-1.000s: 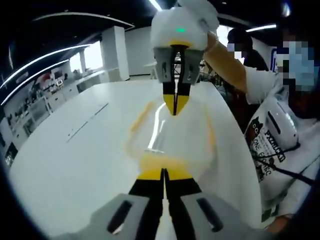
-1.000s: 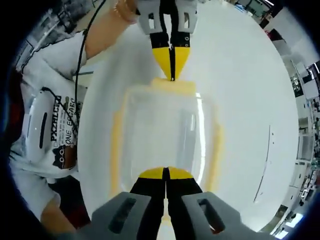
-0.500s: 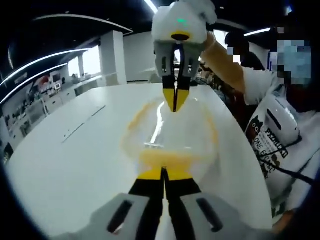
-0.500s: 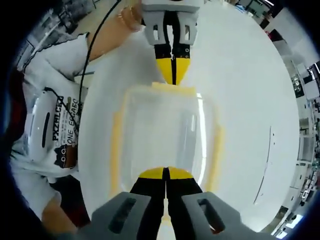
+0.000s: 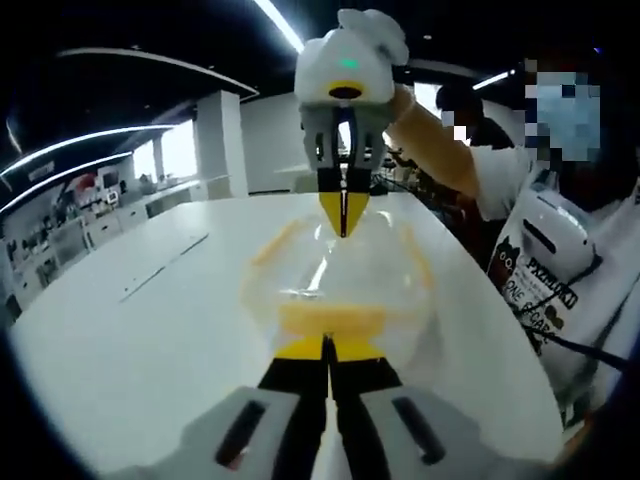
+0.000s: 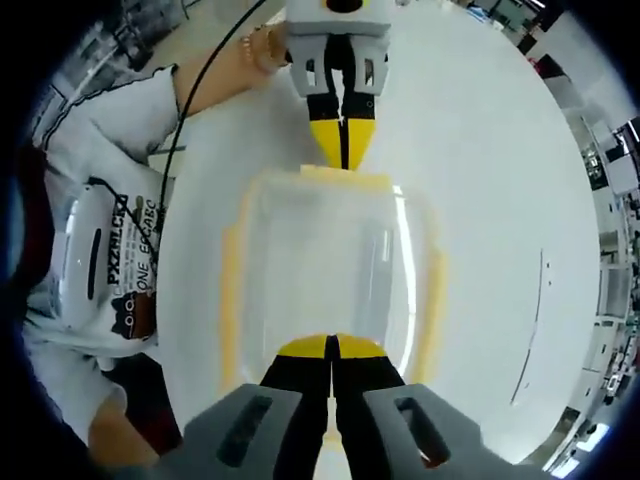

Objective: Snap each plastic latch of the storage box into its locked position after aligning the lid with the box until every specified latch is closed and the lid sits flush.

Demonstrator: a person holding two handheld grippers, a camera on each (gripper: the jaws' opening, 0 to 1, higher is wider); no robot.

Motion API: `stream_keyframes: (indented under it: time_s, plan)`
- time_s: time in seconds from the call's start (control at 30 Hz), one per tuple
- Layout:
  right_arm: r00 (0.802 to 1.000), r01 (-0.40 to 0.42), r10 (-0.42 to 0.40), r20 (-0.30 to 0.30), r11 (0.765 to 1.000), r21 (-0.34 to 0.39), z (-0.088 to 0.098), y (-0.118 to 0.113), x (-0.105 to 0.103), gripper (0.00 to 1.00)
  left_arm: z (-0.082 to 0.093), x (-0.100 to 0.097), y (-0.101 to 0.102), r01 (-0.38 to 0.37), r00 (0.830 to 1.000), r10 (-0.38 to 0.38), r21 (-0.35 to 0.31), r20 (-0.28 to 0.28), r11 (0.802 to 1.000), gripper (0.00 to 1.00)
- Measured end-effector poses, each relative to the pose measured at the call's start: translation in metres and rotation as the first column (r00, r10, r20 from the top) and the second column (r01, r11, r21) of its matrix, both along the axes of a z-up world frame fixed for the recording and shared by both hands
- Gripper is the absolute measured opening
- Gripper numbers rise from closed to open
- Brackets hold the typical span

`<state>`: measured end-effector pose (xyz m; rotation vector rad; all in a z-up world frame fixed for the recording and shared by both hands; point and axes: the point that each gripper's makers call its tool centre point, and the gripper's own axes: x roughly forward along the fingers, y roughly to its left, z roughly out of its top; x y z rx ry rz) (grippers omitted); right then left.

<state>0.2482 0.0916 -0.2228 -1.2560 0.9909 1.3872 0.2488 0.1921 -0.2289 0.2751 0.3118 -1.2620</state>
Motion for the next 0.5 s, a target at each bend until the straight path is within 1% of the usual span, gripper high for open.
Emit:
stream_keyframes:
  time_s: [0.3, 0.37, 0.4, 0.43, 0.47, 0.5]
  plan:
    - [1.000, 0.011, -0.010, 0.018, 1.000, -0.013, -0.002, -0.003, 0.000, 0.00, -0.002, -0.001, -0.005, 0.007, 1.000, -0.007, -0.010, -0.001, 1.000, 0.00]
    - [1.000, 0.014, -0.014, 0.018, 1.000, -0.011, -0.003, -0.004, 0.000, 0.00, -0.004, 0.001, -0.010, 0.008, 1.000, -0.008, -0.020, -0.015, 1.000, 0.00]
    - [1.000, 0.001, -0.001, 0.008, 1.000, -0.002, -0.003, -0.002, -0.002, 0.00, -0.006, -0.007, -0.011, 0.011, 0.999, -0.011, 0.014, -0.041, 1.000, 0.00]
    - [1.000, 0.014, -0.014, 0.007, 1.000, 0.003, -0.001, -0.002, -0.001, 0.00, -0.006, -0.020, -0.020, 0.023, 1.000, -0.023, -0.004, -0.012, 1.000, 0.00]
    - [1.000, 0.010, -0.010, 0.008, 1.000, 0.004, 0.001, -0.002, -0.001, 0.00, -0.009, -0.028, -0.025, 0.024, 1.000, -0.024, 0.003, -0.007, 1.000, 0.00]
    - [1.000, 0.010, -0.010, 0.008, 1.000, 0.006, 0.003, -0.002, -0.001, 0.00, -0.009, -0.018, -0.020, 0.023, 1.000, -0.023, 0.006, -0.007, 1.000, 0.00]
